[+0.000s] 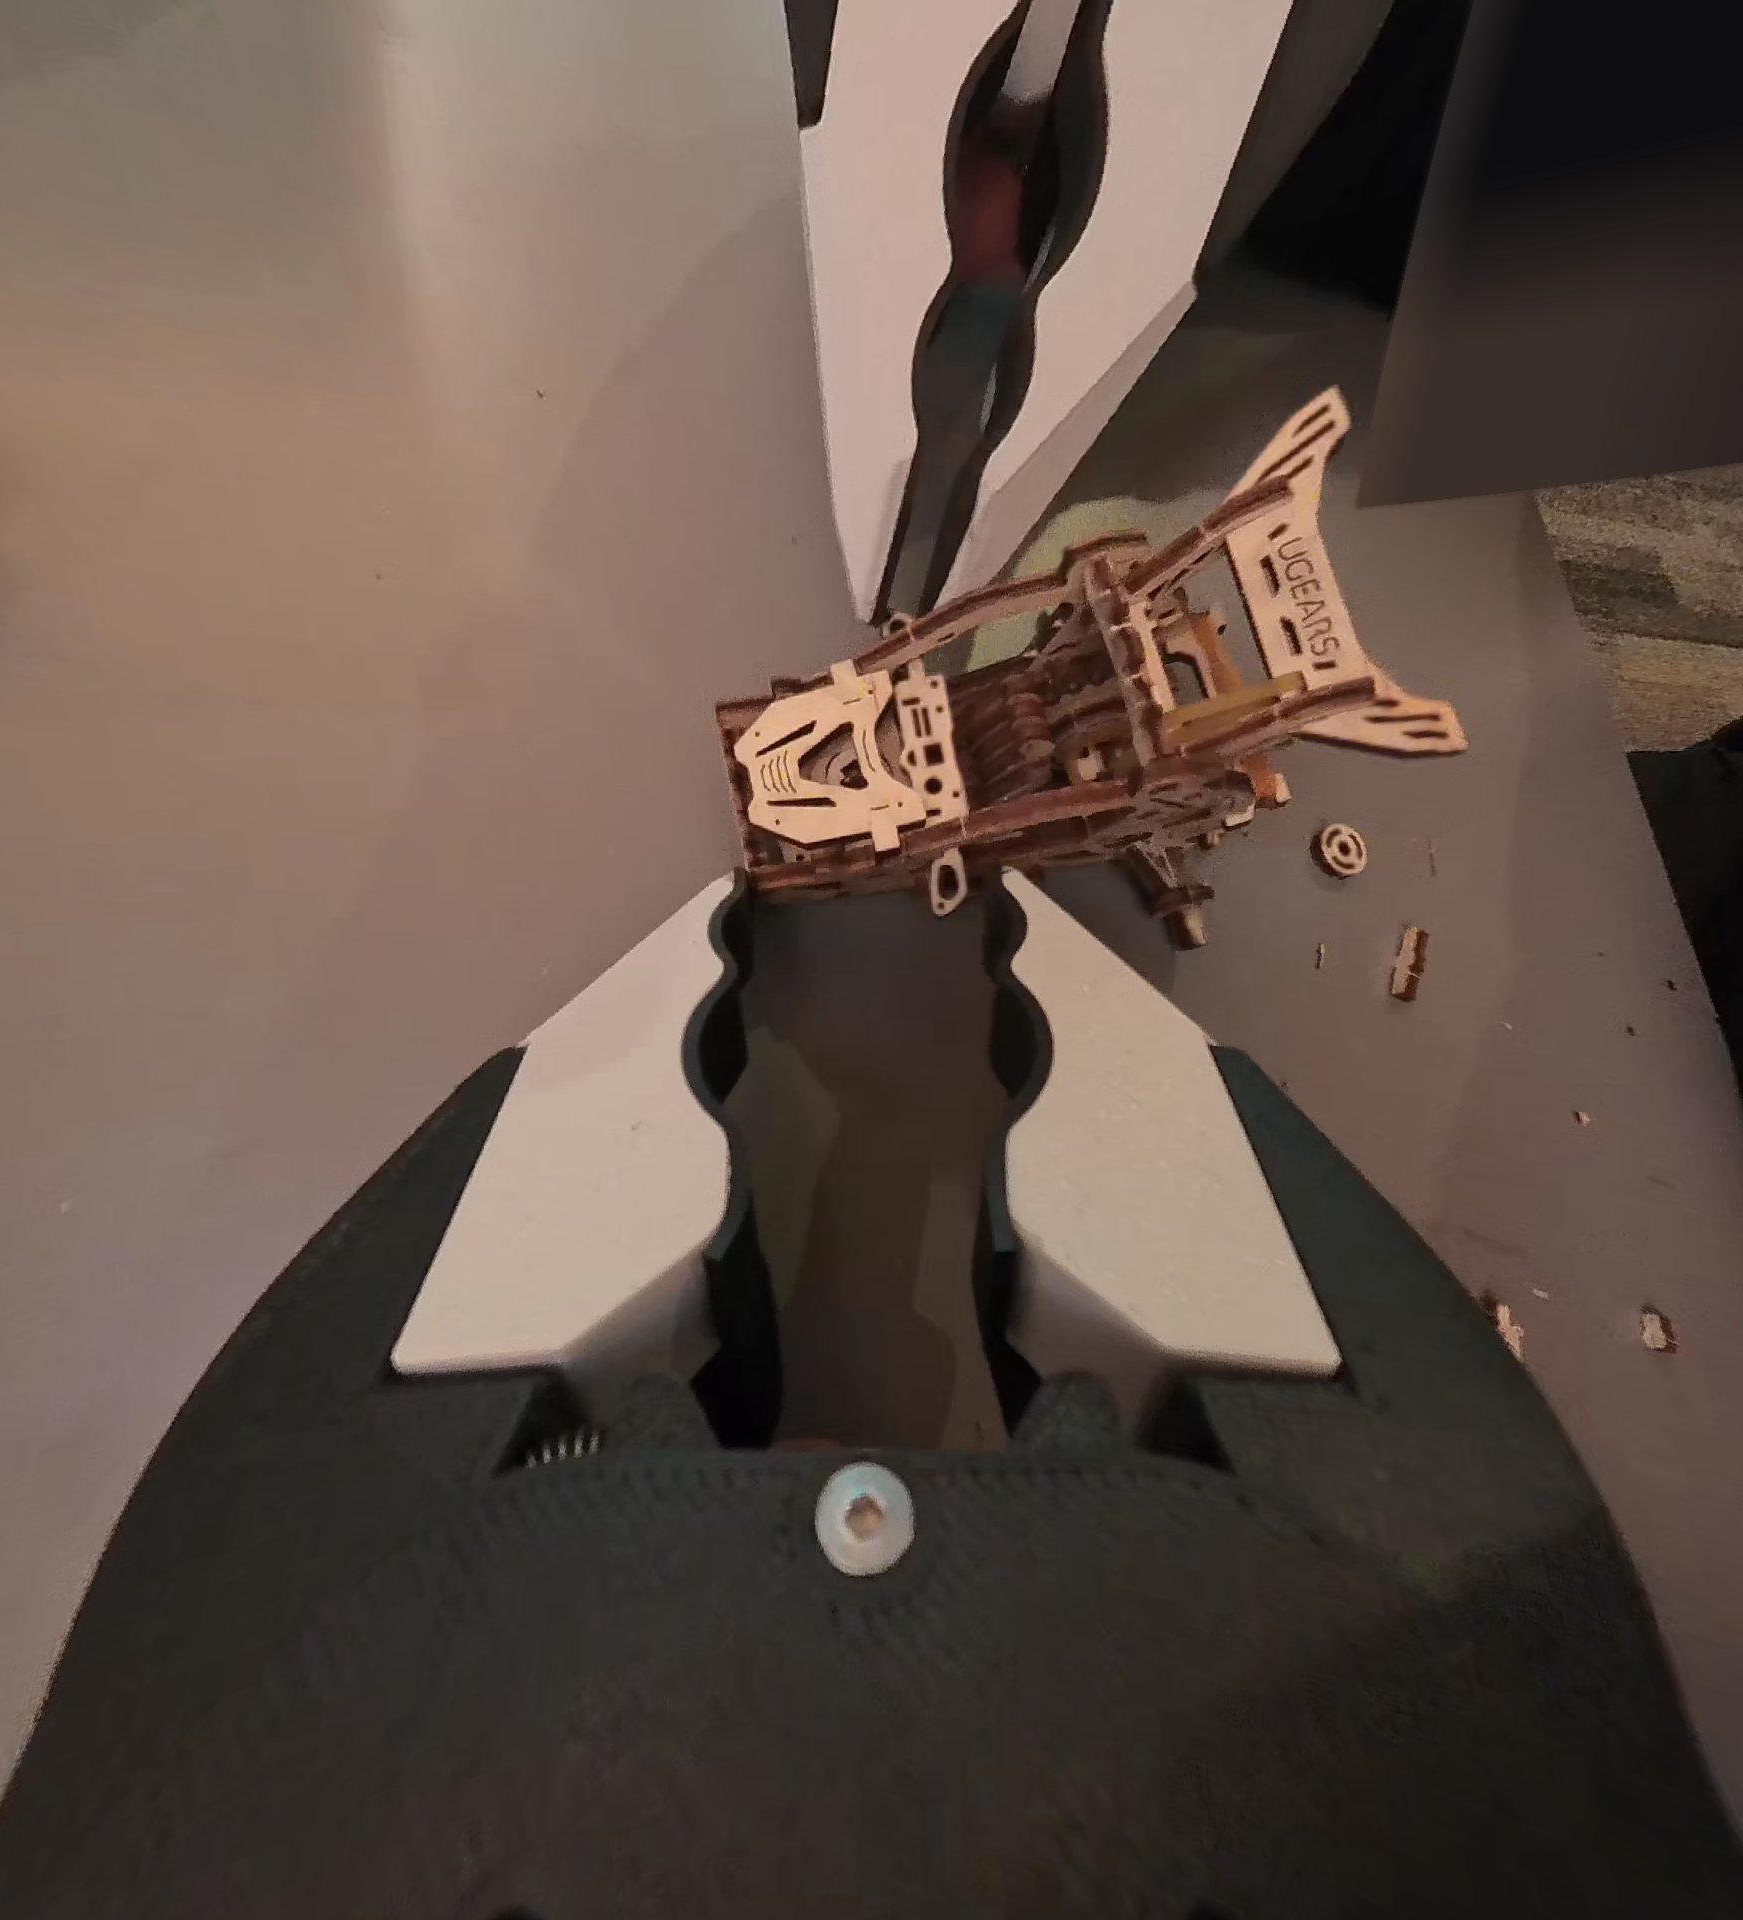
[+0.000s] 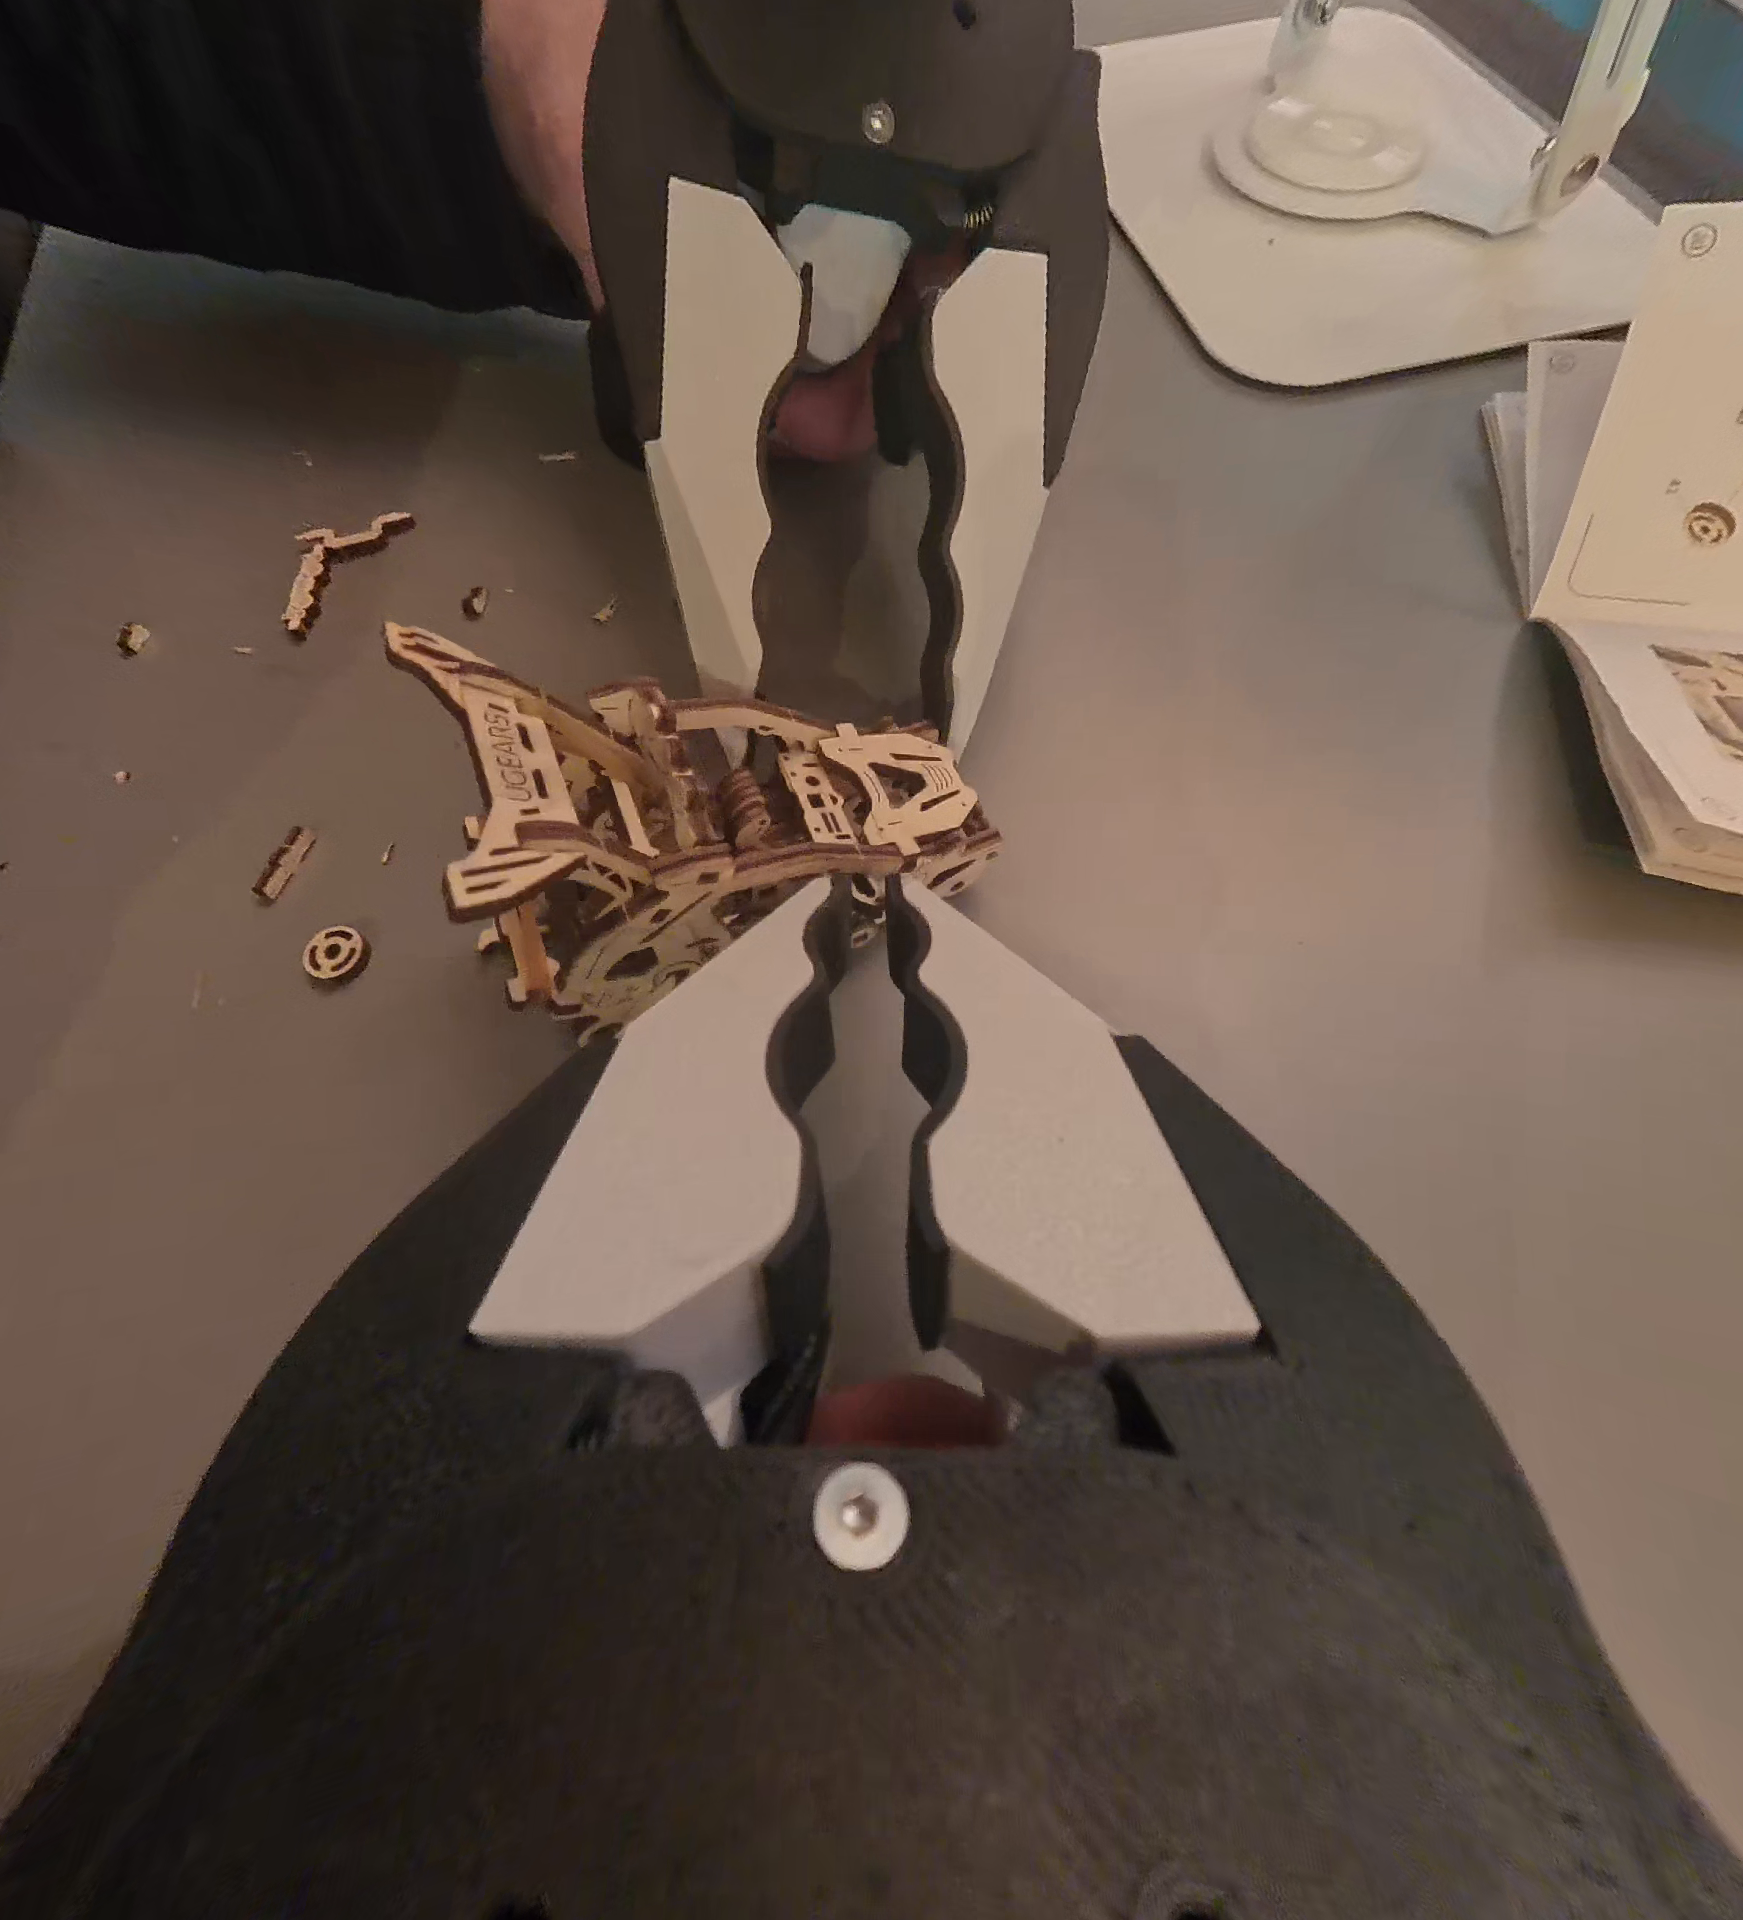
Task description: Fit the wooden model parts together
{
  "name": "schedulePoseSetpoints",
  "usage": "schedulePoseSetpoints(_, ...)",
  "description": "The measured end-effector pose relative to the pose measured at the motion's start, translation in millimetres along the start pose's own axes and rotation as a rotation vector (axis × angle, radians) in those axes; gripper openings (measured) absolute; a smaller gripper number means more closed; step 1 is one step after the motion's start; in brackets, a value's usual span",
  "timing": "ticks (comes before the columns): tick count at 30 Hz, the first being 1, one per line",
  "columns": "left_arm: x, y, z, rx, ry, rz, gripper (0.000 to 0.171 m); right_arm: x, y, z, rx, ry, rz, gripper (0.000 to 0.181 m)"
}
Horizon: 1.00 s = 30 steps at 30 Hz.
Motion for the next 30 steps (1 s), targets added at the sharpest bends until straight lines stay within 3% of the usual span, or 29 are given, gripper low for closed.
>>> schedulePoseSetpoints(13,2.8,-2.2,-1.9,0.001,-0.017,0.005,0.037,-3.3,1.8,2.1,0.000,0.031,-0.011,0.004)
schedulePoseSetpoints(21,0.3,-3.6,-4.4,0.012,0.009,-0.024,0.036,-13.1,5.5,-2.3,0.061,-0.041,-0.089,0.042)
schedulePoseSetpoints(27,-1.2,-5.9,-7.2,0.018,0.035,-0.044,0.037,-17.7,5.8,-4.3,0.088,-0.130,-0.048,0.037)
schedulePoseSetpoints(30,-1.8,-6.5,-8.0,0.023,0.048,-0.055,0.037,-20.7,6.2,-6.3,0.105,-0.179,-0.065,0.044)
Point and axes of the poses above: each gripper's, where its closed fingertips meet, z back along the fingers, y out of its underside, x = y × z across the jaws, the point moved 8 cm from there along z, back along the fingers, and after that the axes turned 4 degrees about -y, right-handed, at the moved point
